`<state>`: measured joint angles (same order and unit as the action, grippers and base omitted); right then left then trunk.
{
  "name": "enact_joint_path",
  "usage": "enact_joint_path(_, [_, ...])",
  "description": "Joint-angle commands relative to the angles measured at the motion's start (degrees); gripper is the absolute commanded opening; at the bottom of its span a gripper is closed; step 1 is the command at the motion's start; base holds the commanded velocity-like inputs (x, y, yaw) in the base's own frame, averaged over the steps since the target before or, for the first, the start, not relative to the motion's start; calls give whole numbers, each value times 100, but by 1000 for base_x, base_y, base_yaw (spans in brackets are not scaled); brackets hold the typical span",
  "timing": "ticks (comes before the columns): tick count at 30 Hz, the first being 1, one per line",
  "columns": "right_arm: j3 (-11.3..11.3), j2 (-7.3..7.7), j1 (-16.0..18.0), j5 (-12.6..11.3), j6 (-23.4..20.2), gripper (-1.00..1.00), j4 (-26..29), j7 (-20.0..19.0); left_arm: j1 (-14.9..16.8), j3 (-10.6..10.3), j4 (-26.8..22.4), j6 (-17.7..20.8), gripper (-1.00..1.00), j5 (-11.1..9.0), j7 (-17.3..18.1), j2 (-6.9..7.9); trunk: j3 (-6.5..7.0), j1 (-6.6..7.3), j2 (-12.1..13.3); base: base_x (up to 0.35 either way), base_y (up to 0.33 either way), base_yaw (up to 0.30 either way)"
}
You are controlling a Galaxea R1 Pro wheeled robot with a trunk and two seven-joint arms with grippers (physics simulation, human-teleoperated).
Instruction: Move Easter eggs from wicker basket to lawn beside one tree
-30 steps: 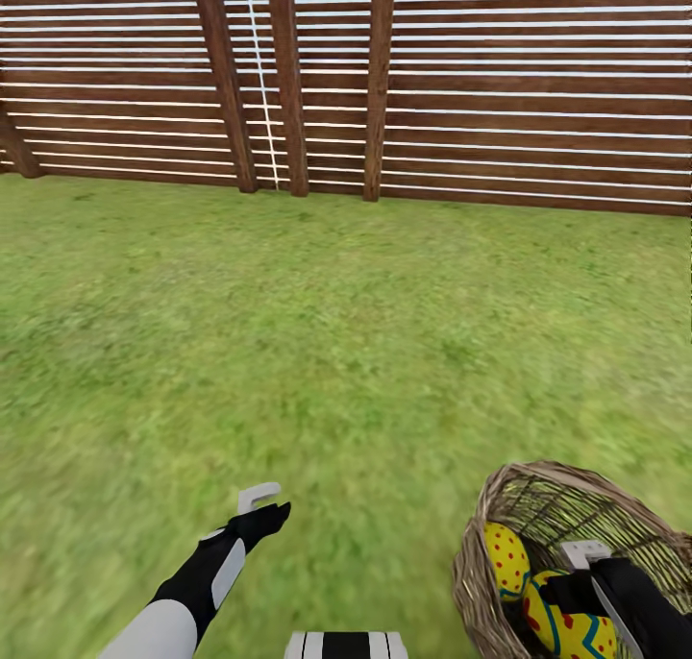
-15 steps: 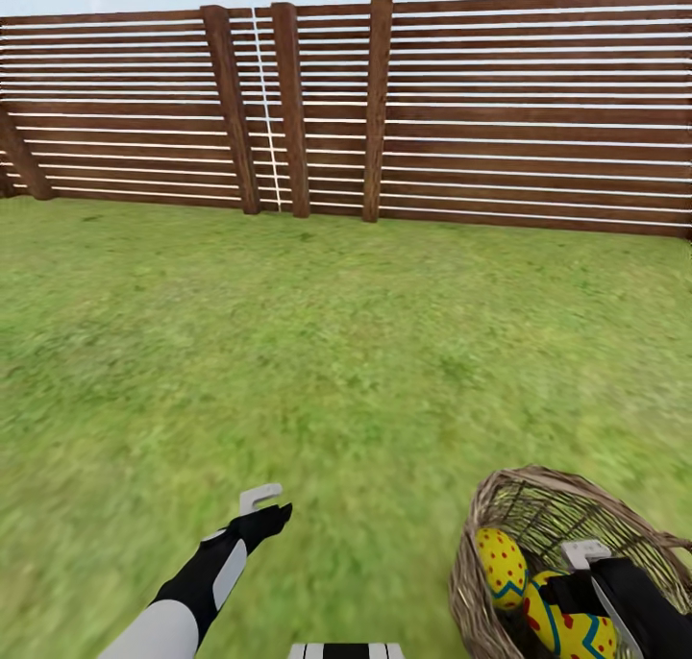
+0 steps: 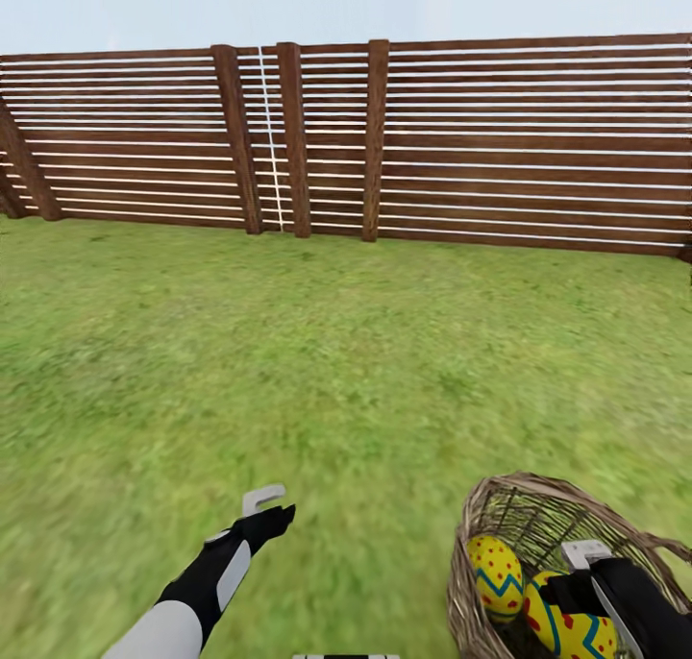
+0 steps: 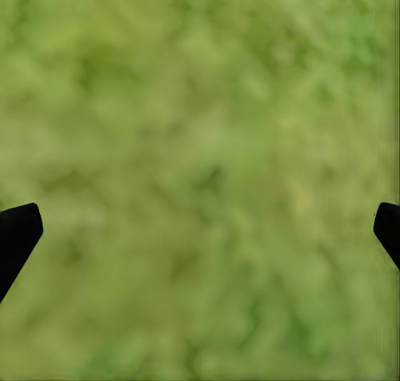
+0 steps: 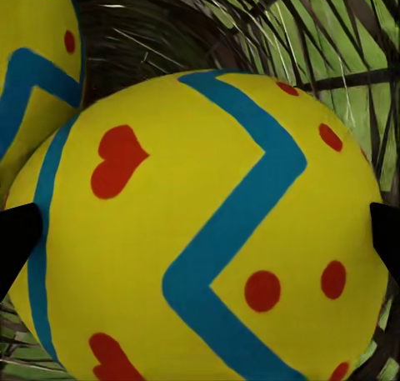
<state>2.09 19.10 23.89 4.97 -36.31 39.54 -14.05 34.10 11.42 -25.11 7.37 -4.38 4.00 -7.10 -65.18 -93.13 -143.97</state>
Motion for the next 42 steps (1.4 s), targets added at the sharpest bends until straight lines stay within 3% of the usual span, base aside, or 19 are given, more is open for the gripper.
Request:
enact_joint_path(1, [19, -3, 2, 31, -26, -100, 10, -45, 1, 40, -11, 45, 100, -45, 31, -6, 18, 4, 0, 0, 0, 0])
enact_joint_path(42, [11, -91, 2, 39, -26, -100, 8, 78, 1, 36, 113, 37, 100, -45, 66, -69, 1255, 109, 54, -7, 0, 26])
